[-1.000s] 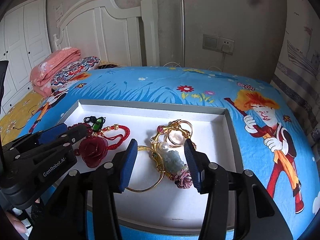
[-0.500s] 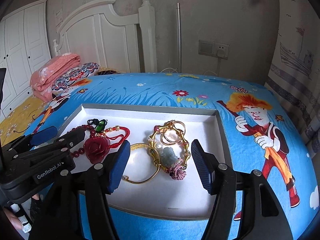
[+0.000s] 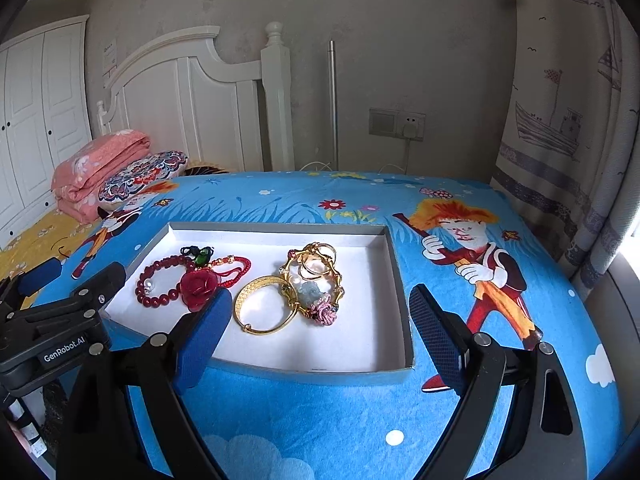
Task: Organize jewelry
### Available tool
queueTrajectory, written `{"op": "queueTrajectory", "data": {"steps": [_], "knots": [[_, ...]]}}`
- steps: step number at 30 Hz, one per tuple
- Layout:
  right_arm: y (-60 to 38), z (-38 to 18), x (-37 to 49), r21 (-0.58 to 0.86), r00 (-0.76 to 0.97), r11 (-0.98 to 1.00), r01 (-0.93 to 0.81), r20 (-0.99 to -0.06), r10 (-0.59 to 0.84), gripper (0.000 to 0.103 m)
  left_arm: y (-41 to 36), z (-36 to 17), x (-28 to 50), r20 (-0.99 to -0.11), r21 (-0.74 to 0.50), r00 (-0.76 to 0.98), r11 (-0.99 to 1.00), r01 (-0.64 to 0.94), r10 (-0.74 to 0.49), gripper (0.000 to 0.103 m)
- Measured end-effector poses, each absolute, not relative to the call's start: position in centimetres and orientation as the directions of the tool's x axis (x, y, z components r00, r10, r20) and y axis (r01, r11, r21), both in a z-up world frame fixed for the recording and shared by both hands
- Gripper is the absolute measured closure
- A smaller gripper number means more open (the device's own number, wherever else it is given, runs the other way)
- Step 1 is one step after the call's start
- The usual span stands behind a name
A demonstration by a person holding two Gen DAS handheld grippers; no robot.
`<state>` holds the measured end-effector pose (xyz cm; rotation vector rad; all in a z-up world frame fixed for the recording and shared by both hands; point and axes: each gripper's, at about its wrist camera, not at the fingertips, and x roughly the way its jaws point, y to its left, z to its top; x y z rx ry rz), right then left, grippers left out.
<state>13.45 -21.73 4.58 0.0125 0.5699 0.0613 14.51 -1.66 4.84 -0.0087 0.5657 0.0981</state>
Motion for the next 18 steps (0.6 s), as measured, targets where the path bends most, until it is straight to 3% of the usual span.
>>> {"op": "queueTrajectory", "data": {"steps": [6,18], "knots": [[-22.5,4.8,11.7,0.021,0.844,0.998,-0.05,-0.534,0.054,0.019,-1.9,4.4,11.5,-0.505,0.048,0.859,0.996,-0.069,0.083,0.005],[-21.9,5.3,11.8,0.009,0.815,0.999,-0.045,-0.578,0.042,0.019,-2.1,4.5,12.3,-0.563,0.021,0.825,0.999,-0.038,0.043,0.005]]}}
